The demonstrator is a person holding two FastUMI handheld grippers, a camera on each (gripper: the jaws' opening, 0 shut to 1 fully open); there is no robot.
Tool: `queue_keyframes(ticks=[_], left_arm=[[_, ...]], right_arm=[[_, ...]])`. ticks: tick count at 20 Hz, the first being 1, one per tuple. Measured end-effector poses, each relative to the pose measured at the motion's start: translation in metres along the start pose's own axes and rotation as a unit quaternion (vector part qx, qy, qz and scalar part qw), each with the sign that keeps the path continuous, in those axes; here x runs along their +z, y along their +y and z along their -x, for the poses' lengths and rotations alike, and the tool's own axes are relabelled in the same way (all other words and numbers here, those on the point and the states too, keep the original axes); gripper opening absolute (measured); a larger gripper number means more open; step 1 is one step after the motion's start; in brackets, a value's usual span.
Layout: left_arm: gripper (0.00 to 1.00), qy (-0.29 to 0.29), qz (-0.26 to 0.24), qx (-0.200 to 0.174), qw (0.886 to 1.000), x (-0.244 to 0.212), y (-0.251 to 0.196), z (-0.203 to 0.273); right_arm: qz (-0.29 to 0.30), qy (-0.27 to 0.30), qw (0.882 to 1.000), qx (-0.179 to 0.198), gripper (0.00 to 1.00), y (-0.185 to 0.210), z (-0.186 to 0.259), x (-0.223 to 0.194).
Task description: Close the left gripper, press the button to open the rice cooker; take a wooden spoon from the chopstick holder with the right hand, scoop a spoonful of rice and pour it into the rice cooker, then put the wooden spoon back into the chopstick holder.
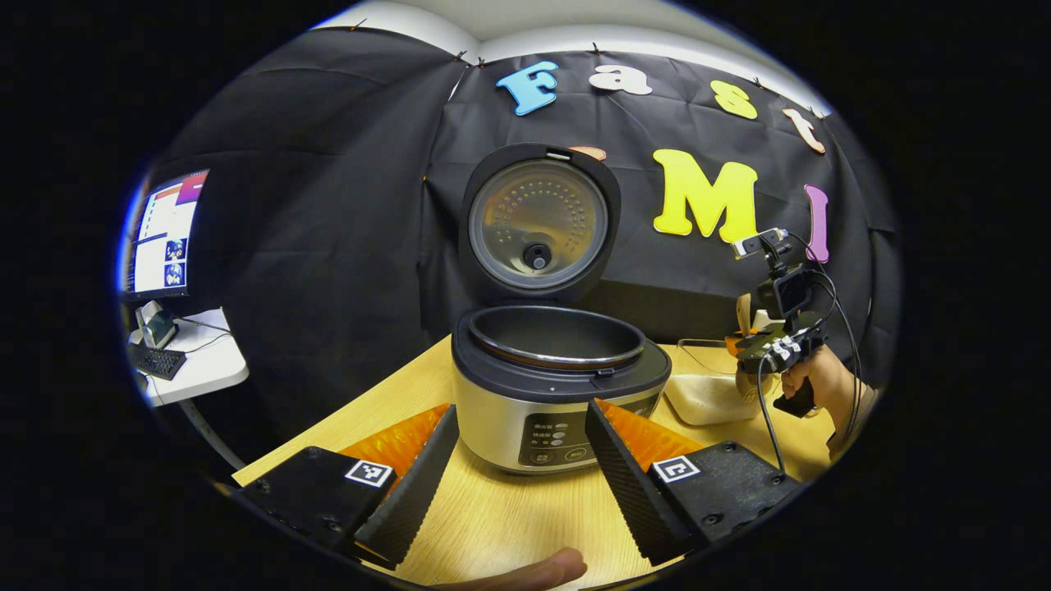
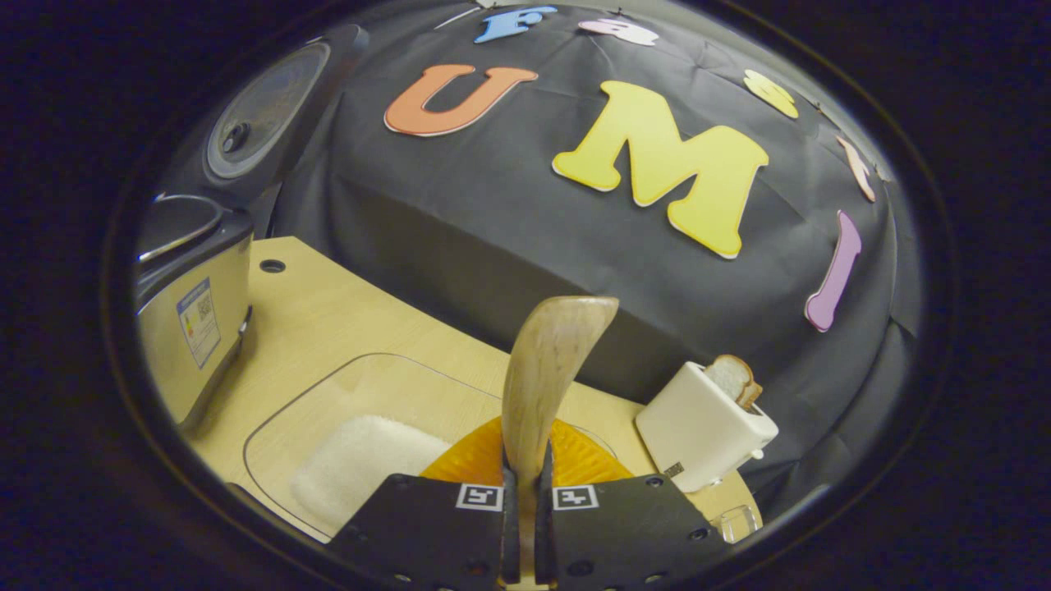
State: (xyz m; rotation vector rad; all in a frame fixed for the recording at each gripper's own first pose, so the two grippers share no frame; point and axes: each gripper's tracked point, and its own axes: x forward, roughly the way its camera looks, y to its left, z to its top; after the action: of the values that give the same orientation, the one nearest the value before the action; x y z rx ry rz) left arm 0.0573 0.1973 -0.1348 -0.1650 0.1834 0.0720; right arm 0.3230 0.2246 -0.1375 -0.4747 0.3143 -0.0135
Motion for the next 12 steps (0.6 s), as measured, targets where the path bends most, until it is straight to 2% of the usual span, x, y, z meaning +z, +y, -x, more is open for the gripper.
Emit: queue_keyframes(ticks=[4,9,11,12], left_arm=[[0.99,-0.001,0.004,-0.001,1.000,-0.002,0.001,-0.002],[0.99,-0.004,0.006,-0.001,1.000,-0.002,0.004,-0.003],[0.99,-0.004,0.007,-0.001,1.000,-0.003,0.005,-0.003],[0.99,-0.004,0.008,-0.001,1.000,-0.003,0.005,-0.004]], right_arm=[[-0.070,0.032,0.996,0.048,0.07,0.033,0.002,-0.005],[-0.150,0.052,0.987,0.033,0.07,0.037,0.000,-0.005],[-0.195,0.058,0.978,0.035,0.07,0.039,0.000,-0.004],[-0.229,0.060,0.971,0.044,0.07,0.040,-0.001,-0.003]])
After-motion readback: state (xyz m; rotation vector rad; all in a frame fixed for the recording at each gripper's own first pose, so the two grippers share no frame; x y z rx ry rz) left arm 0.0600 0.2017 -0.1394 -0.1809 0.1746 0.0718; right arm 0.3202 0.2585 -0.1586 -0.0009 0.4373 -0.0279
